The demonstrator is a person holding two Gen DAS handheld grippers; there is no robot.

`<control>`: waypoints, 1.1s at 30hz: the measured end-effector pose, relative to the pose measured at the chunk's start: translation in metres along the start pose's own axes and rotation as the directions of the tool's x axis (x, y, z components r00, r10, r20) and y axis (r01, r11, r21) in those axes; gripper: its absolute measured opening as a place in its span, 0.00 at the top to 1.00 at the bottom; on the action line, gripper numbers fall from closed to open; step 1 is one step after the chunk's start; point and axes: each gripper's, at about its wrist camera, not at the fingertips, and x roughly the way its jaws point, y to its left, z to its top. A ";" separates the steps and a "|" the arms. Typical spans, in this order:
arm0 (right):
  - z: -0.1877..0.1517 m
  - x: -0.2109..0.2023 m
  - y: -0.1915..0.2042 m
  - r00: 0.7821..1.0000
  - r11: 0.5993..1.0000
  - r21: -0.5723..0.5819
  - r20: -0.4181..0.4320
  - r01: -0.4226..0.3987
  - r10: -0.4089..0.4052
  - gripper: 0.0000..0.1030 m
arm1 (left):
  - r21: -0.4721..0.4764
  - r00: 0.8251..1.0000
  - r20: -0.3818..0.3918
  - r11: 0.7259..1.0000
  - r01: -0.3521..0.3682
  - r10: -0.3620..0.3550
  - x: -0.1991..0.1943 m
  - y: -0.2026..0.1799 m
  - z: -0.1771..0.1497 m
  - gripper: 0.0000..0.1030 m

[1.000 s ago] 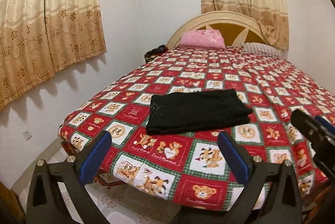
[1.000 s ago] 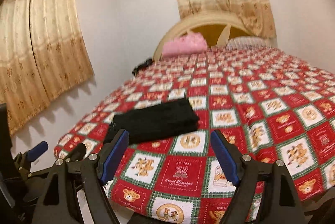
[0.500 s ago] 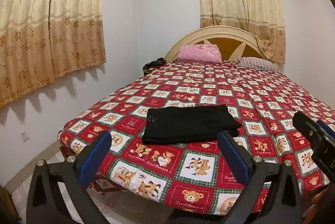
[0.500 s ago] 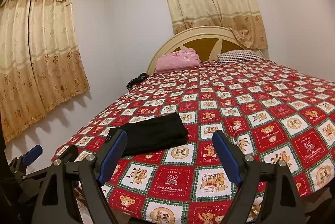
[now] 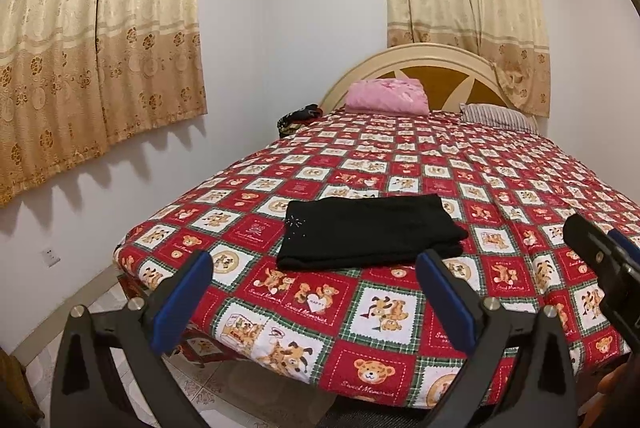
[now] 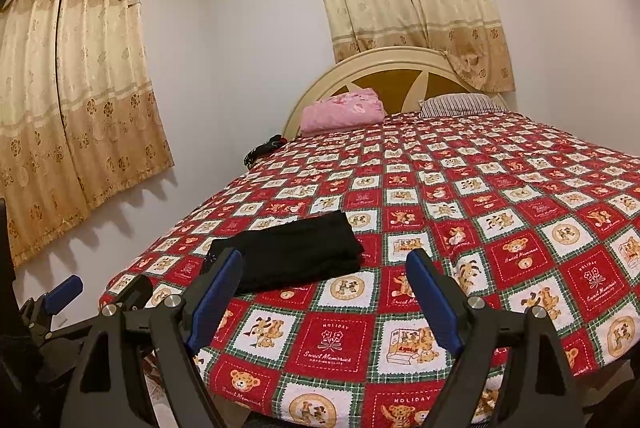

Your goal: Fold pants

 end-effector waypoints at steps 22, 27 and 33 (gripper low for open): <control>0.000 -0.001 -0.001 1.000 1.000 0.000 0.000 -0.002 0.002 0.17 | 0.012 1.000 0.009 1.000 -0.010 0.010 -0.002 0.000 0.002 0.00; 0.000 -0.004 -0.003 1.000 1.000 0.009 0.018 0.009 -0.009 0.17 | 0.017 1.000 0.014 1.000 -0.012 0.012 -0.002 0.001 0.005 0.00; -0.001 -0.003 -0.005 1.000 1.000 0.013 0.011 0.015 -0.015 0.17 | 0.021 0.998 0.052 0.999 -0.048 0.047 -0.005 0.002 0.006 0.00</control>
